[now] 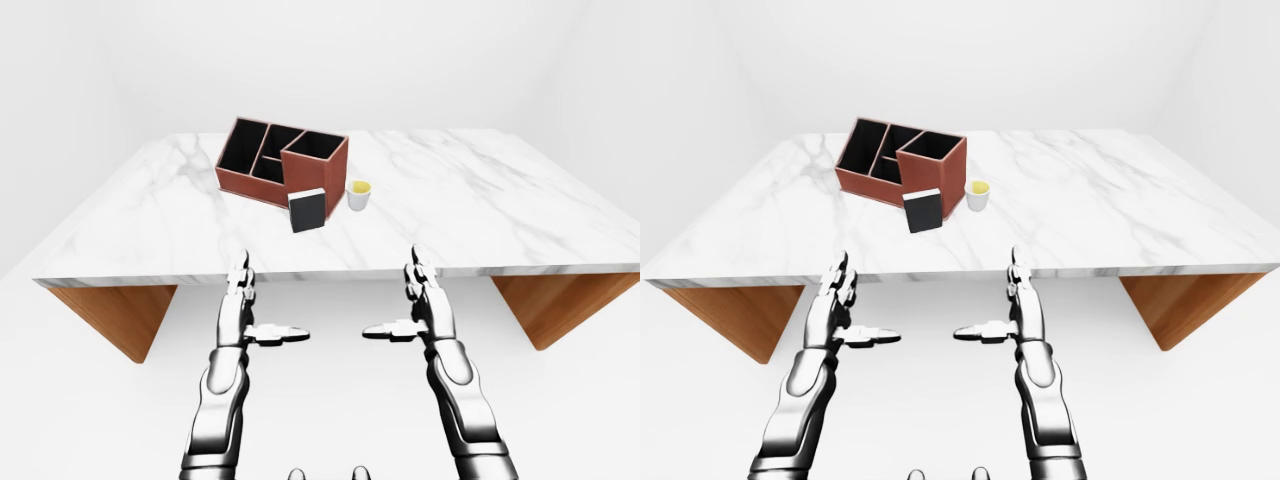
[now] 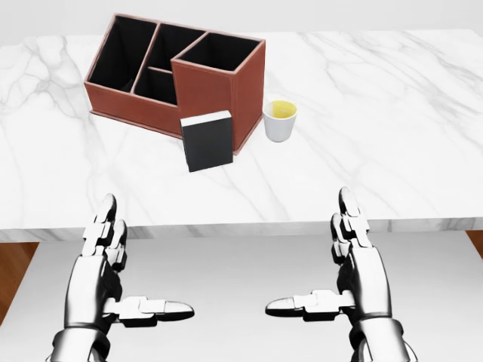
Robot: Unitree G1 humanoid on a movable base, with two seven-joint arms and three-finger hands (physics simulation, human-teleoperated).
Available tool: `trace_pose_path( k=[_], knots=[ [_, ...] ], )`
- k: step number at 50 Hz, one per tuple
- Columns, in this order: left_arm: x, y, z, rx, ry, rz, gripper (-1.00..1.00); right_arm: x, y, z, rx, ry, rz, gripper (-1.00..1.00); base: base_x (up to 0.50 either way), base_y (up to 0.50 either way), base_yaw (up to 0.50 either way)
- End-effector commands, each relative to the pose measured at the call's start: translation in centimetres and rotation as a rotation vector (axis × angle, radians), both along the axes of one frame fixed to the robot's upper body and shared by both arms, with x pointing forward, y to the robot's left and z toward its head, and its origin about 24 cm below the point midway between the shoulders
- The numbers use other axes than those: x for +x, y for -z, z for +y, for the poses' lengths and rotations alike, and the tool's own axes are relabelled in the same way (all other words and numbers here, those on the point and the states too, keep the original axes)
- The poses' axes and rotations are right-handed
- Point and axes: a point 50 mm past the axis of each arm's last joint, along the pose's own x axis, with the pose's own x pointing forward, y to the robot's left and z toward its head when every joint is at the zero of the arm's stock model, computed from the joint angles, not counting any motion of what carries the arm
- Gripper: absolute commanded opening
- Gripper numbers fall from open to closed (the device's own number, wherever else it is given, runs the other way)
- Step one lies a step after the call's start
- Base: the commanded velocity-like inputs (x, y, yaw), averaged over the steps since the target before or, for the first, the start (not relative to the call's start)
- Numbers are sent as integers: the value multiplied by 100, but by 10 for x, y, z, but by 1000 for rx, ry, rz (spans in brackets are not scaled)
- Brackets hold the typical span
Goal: Pick up the book and place it in the right compartment of the caddy.
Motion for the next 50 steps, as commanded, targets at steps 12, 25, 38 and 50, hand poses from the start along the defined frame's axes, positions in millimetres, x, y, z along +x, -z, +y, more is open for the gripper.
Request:
trace_pose_path(
  k=[12,25,38,50],
  knots=[
    [-8,-4,8,-10,-2,-11,100,-7,-6,-7,-104,-25,-58,100,0,0,0],
    [-14,-16,9,2,-22,-52,100,-9,-17,-8,-135,-66,-122,100,12,1,27],
    [-17,-17,8,2,-13,-52,100,-6,-26,-9,-148,-63,-130,100,0,0,0],
    [-19,-20,9,1,-14,-58,100,-6,-32,-4,-241,-107,-152,100,-1,17,0]
  ],
)
